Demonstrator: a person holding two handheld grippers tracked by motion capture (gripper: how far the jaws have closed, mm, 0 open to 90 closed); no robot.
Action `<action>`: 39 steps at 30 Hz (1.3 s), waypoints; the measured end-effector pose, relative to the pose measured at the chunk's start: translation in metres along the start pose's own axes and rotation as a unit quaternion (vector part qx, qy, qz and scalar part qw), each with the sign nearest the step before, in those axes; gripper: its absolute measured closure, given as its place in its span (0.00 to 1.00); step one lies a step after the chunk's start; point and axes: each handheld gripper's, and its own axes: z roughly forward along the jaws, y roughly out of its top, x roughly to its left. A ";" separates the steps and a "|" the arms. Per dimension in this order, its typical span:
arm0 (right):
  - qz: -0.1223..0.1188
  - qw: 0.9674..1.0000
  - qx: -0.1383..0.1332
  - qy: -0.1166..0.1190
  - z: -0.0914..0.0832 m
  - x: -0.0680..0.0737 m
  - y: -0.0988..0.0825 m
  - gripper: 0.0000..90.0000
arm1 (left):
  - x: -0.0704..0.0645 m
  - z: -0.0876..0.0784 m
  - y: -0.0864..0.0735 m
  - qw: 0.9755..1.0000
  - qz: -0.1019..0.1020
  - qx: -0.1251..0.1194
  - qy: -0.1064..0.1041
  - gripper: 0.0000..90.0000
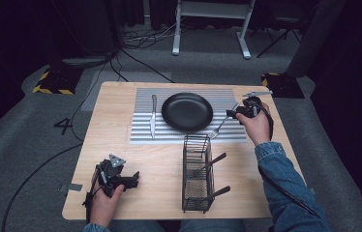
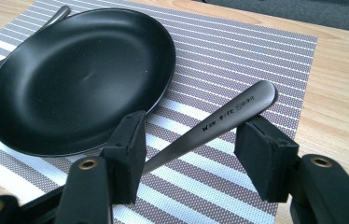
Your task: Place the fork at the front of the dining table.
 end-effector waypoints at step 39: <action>-0.004 1.000 0.013 0.018 0.026 0.034 -0.052 0.49 | 0.000 0.000 0.000 1.000 0.000 0.000 0.000 0.00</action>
